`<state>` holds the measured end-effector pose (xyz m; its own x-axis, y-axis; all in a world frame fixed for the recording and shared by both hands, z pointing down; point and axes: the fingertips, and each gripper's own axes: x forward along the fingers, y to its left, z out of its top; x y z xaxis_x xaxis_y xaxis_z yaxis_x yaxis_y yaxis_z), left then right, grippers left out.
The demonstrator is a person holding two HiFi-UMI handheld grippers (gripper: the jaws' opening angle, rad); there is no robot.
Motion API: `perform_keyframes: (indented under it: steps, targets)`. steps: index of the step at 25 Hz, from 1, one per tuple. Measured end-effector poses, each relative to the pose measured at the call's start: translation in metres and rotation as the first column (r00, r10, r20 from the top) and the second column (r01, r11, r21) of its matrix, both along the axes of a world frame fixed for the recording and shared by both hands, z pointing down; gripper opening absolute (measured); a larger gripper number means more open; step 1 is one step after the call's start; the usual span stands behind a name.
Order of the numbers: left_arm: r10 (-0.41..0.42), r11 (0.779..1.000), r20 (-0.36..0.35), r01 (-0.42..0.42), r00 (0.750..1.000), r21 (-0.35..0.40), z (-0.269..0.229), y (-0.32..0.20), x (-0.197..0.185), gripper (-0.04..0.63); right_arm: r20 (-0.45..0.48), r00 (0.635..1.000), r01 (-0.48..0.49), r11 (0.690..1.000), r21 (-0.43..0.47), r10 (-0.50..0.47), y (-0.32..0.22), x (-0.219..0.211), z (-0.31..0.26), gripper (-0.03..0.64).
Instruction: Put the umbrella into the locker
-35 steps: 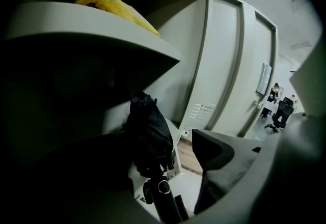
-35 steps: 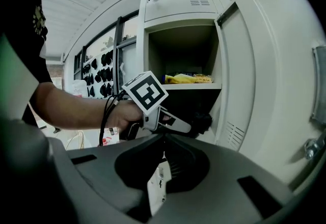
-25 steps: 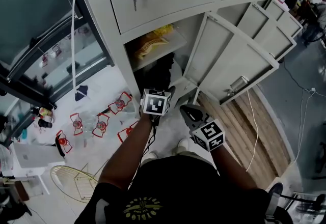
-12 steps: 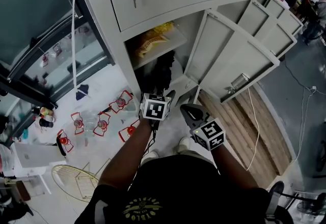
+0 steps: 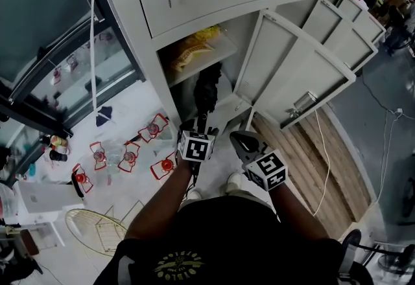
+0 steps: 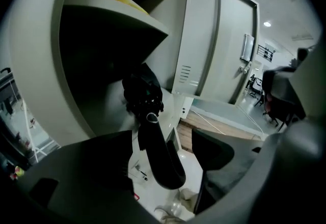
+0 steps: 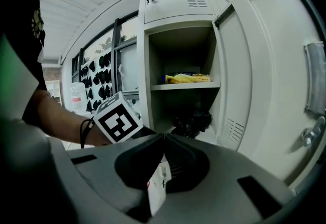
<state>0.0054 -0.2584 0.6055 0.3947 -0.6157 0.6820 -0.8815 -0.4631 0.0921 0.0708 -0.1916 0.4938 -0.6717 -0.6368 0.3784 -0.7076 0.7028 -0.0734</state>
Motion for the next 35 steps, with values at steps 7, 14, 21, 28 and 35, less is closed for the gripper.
perform_keyframes:
  steps: [7,14,21,28,35]
  targets:
    - [-0.015,0.998,0.024,0.016,1.0,-0.067,0.036,0.024,-0.006,0.348,-0.002,1.0,-0.001,1.0,-0.004,0.001,0.0,0.004,0.001,0.031]
    - [-0.022,0.996,0.006,0.022,1.0,-0.083,0.038,0.031,0.001,0.202,-0.002,1.0,0.004,1.0,-0.018,-0.004,0.002,0.007,0.006,0.031]
    - [-0.033,0.998,-0.065,0.029,0.997,-0.064,0.016,0.023,0.01,0.192,-0.004,1.0,0.003,1.0,-0.025,-0.003,-0.001,0.011,0.009,0.031]
    - [-0.104,0.994,-0.042,0.104,0.994,-0.022,0.008,-0.014,-0.01,0.101,0.0,1.0,0.001,1.0,-0.023,-0.001,-0.006,0.015,0.008,0.031]
    - [-0.164,0.986,-0.062,0.162,0.984,-0.033,0.004,-0.047,-0.013,0.098,-0.016,1.0,-0.013,1.0,-0.024,0.013,-0.015,0.028,0.01,0.031]
